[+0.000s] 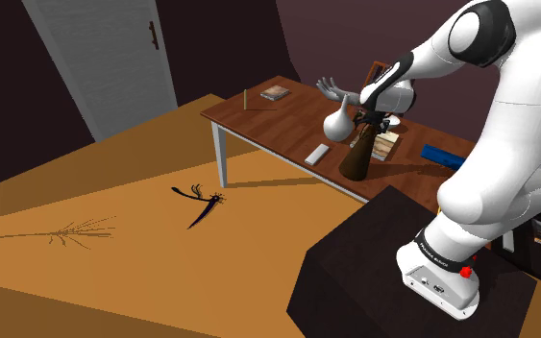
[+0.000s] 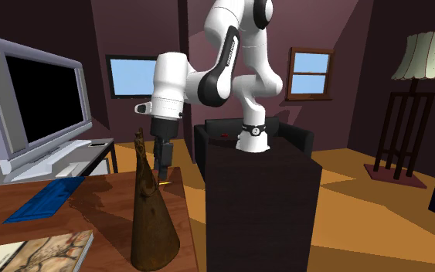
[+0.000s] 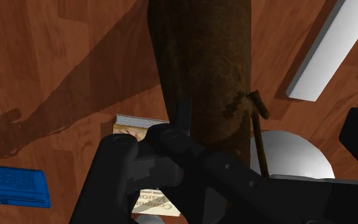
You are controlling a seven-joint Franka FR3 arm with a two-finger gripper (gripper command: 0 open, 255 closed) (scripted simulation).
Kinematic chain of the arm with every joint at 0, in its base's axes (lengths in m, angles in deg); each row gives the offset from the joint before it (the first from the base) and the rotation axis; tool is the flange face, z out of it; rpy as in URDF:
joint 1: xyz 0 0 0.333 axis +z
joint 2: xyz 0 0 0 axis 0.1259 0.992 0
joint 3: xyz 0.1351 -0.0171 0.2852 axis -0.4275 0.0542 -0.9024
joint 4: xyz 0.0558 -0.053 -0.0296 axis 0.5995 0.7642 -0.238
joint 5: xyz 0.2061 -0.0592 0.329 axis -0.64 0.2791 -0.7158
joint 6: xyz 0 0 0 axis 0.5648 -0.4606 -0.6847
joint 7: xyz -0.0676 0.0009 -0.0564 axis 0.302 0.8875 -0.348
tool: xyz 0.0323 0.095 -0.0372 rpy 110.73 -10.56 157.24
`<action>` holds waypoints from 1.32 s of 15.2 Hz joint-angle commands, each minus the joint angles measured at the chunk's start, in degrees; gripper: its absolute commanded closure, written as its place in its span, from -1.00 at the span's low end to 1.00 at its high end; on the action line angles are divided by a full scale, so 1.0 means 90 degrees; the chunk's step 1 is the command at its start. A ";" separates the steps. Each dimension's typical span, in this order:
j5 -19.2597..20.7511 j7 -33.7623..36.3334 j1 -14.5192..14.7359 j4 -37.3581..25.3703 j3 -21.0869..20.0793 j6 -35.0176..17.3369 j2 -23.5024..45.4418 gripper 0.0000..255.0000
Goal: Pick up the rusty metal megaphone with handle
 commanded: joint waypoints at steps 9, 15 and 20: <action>-0.0011 -0.0004 -0.0004 -0.0006 -0.0010 -0.0025 0.0028 1.00; 0.0158 0.0115 0.0090 -0.0006 0.0116 0.0336 -0.0337 1.00; 0.0326 0.0234 0.0162 -0.0042 0.0213 0.0703 -0.0676 1.00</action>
